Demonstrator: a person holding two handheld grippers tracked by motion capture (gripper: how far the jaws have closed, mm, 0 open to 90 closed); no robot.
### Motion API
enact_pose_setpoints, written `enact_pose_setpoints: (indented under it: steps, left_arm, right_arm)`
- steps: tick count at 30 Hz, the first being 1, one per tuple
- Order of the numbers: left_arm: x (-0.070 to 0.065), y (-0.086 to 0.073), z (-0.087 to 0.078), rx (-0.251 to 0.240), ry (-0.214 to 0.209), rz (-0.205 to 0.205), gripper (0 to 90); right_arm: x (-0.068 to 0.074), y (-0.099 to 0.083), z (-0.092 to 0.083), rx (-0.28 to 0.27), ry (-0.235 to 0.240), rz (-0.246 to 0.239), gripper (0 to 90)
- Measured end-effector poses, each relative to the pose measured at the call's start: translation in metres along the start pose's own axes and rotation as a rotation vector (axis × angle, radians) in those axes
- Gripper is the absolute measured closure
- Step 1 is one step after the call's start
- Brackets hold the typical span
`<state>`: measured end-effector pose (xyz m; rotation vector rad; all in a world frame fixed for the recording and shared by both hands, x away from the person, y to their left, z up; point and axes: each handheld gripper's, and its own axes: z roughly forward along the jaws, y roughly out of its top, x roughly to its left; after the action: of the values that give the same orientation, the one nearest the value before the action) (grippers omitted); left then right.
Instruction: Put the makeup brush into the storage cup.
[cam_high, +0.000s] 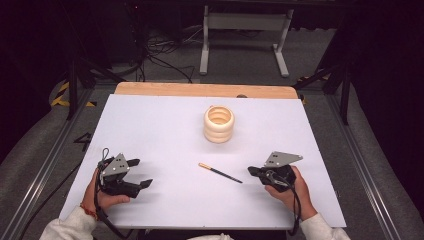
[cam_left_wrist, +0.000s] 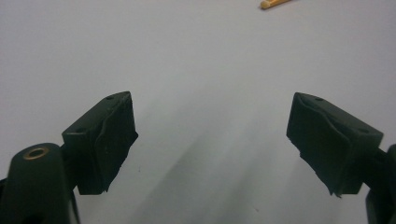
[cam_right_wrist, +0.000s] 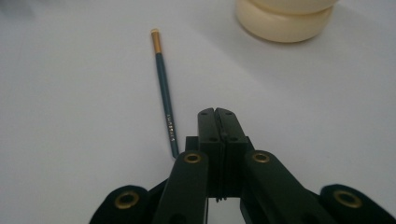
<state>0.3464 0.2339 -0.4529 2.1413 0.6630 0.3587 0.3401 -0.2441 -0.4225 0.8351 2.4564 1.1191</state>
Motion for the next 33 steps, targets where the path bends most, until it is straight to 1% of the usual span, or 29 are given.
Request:
enact_pose_setpoints:
  steps: [2,6,9,10,12,18,20,22,23,28,31,33]
  left_arm:
    - [0.0,0.0,0.0,-0.001,0.0,0.003,16.3]
    - [0.0,-0.001,0.0,0.003,-0.001,0.0,16.3]
    - [0.0,-0.001,0.001,0.004,-0.003,0.001,16.4]
    - [0.0,-0.001,0.001,0.004,-0.003,0.001,16.5]
    - [0.0,-0.001,0.001,0.005,-0.004,0.002,16.6]
    - [-0.001,0.0,0.002,0.007,-0.005,0.004,17.3]
    - [-0.001,0.0,0.002,0.007,-0.005,0.004,17.3]
    - [-0.001,0.0,0.002,0.005,-0.008,0.001,17.3]
    - [-0.002,0.0,0.002,0.004,-0.013,-0.002,17.3]
    - [-0.007,0.003,0.008,0.018,-0.025,0.021,17.9]
    - [-0.006,0.002,0.008,0.023,-0.025,0.012,18.0]
    - [-0.006,0.002,0.008,0.021,-0.023,0.007,18.0]
  right_arm:
    - [0.006,0.004,0.01,0.026,0.019,-0.013,90.0]
    - [0.01,0.006,0.023,0.064,0.029,-0.016,90.0]
    - [0.012,0.005,0.031,0.092,0.035,-0.011,90.0]
    - [0.012,0.005,0.031,0.092,0.035,-0.011,90.0]
    - [0.013,0.004,0.035,0.111,0.041,-0.009,90.0]
    - [0.013,0.001,0.04,0.131,0.043,0.001,90.0]
    - [0.013,0.001,0.04,0.136,0.041,0.002,90.0]
    - [0.013,0.0,0.041,0.137,0.048,0.009,90.0]
    - [0.013,0.0,0.041,0.136,0.043,0.009,90.0]
    - [0.015,0.0,0.04,0.141,0.048,0.021,90.0]
    - [0.016,-0.001,0.039,0.146,0.05,0.036,90.0]
    - [0.017,-0.001,0.039,0.145,0.052,0.032,90.0]
